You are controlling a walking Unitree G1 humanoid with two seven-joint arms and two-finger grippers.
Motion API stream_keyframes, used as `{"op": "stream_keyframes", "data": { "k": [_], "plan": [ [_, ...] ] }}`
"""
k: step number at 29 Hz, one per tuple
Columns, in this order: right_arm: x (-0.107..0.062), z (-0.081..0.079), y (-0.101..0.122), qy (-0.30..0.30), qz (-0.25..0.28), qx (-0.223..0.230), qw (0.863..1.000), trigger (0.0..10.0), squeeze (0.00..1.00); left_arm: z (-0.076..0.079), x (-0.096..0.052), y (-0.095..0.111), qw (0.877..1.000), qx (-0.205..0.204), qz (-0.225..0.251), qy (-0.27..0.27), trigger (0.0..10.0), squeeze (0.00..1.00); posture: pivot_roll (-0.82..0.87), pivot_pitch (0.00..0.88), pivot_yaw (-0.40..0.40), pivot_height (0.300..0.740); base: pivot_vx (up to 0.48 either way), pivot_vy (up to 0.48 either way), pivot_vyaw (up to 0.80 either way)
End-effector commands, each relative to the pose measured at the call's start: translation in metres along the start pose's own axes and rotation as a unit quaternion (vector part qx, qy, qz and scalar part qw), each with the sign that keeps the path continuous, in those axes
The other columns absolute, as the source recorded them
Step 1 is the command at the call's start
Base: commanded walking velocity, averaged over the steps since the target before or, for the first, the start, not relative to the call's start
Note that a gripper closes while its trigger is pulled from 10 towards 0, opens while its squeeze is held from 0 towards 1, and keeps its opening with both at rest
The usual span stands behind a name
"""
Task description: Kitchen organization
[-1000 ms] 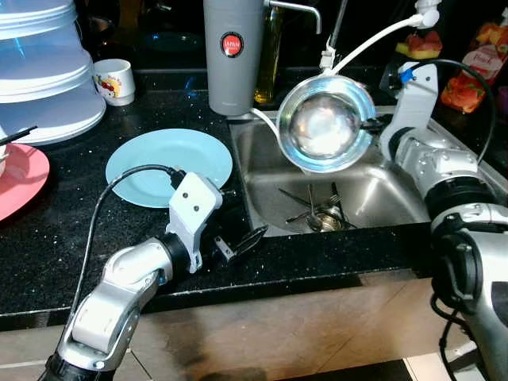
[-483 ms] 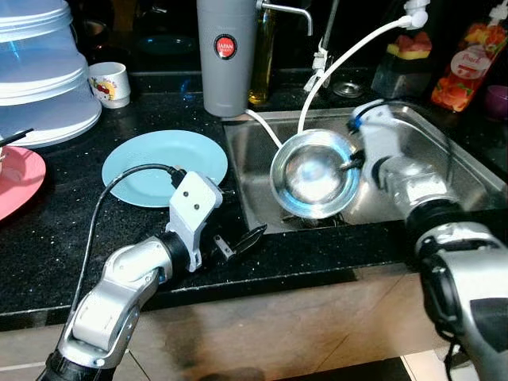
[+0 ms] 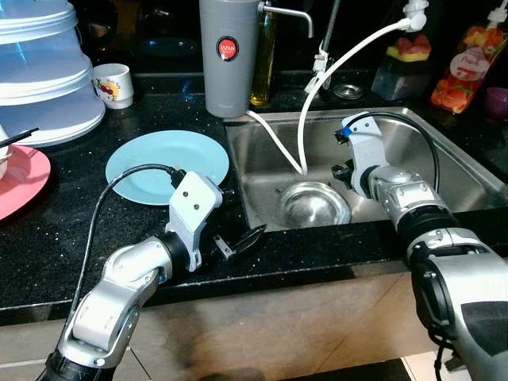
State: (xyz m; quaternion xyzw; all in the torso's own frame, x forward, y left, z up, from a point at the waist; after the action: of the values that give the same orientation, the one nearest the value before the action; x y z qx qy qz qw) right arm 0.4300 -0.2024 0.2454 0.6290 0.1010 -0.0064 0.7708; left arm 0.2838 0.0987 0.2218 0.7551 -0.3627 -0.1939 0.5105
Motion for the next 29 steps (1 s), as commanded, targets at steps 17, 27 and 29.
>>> {"op": "stream_keyframes", "data": {
  "k": [17,27,29],
  "plan": [
    [0.01,-0.052,0.013,0.09,0.042,0.147,0.984,10.0,0.0,-0.094,-0.031,0.009,0.948,0.053,-0.036,0.312,10.0,0.09,0.07,0.079,-0.025,0.74,0.0,0.0,0.0],
    [0.012,-0.077,0.019,0.12,0.062,0.198,0.971,10.0,0.0,-0.133,-0.059,-0.031,0.909,-0.038,-0.107,0.401,10.0,1.0,0.06,0.091,-0.023,0.74,0.0,0.0,0.0],
    [0.013,-0.08,0.02,0.121,0.064,0.211,0.968,10.0,0.0,-0.137,-0.062,-0.034,0.905,-0.045,-0.11,0.408,10.0,1.0,0.06,0.092,-0.024,0.74,0.0,0.0,0.0]
  ]
}}
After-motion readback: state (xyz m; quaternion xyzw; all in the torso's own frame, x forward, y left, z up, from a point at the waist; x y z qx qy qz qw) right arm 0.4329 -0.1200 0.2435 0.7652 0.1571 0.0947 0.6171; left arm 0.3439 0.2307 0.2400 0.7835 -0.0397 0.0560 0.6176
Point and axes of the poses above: a point about 5 cm out from each wrist's last joint towards the gripper, its own x axis pointing out of the wrist towards the gripper, its own y axis along the axis of the wrist's last joint, z = x × y, the point moved 1 cm from there along x, pointing out of the wrist towards the gripper, and after that the axes turned 7 degrees about x, right-handed, at the moved point
